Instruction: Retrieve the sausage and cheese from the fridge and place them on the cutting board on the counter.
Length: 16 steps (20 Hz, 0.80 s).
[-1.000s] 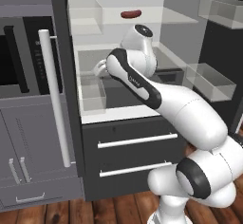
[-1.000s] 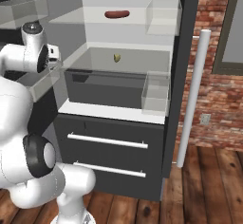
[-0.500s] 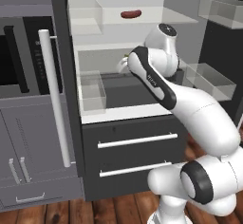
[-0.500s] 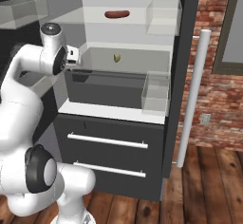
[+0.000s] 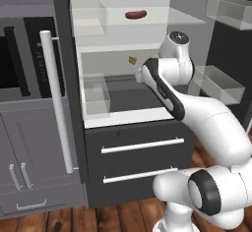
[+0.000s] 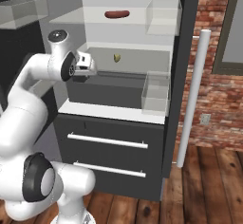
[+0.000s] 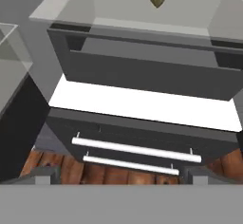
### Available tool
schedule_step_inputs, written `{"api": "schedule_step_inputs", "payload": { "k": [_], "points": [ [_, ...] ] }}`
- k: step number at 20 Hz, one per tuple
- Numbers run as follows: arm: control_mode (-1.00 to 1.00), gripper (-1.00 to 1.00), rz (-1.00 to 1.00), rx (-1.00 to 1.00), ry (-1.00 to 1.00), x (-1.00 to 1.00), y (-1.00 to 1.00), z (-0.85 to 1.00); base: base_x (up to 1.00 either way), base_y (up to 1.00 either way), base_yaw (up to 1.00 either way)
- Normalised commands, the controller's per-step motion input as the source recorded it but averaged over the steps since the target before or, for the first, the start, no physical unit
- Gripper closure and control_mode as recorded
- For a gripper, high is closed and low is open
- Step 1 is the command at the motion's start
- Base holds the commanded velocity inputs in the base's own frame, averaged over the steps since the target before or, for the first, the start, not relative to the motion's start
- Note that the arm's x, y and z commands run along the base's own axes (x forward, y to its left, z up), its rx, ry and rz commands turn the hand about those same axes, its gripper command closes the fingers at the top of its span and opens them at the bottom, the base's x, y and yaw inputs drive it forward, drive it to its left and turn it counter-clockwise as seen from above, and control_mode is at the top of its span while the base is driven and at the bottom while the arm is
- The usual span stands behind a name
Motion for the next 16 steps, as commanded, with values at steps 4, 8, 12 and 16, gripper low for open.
{"api": "schedule_step_inputs", "payload": {
  "k": [4,8,12,16],
  "points": [
    [-1.00,-1.00,-0.16,-0.16,0.03,0.03,-0.34,-0.46,0.00,0.00,0.00],
    [-1.00,-1.00,-0.19,-0.07,0.02,0.01,-0.30,-0.34,0.00,0.00,0.00],
    [-1.00,-1.00,-0.15,0.00,0.05,-0.03,-0.33,-0.07,0.00,0.00,0.00],
    [-1.00,-1.00,-0.03,0.05,0.15,-0.04,-0.37,-0.05,0.00,0.00,0.00]
  ]
}}
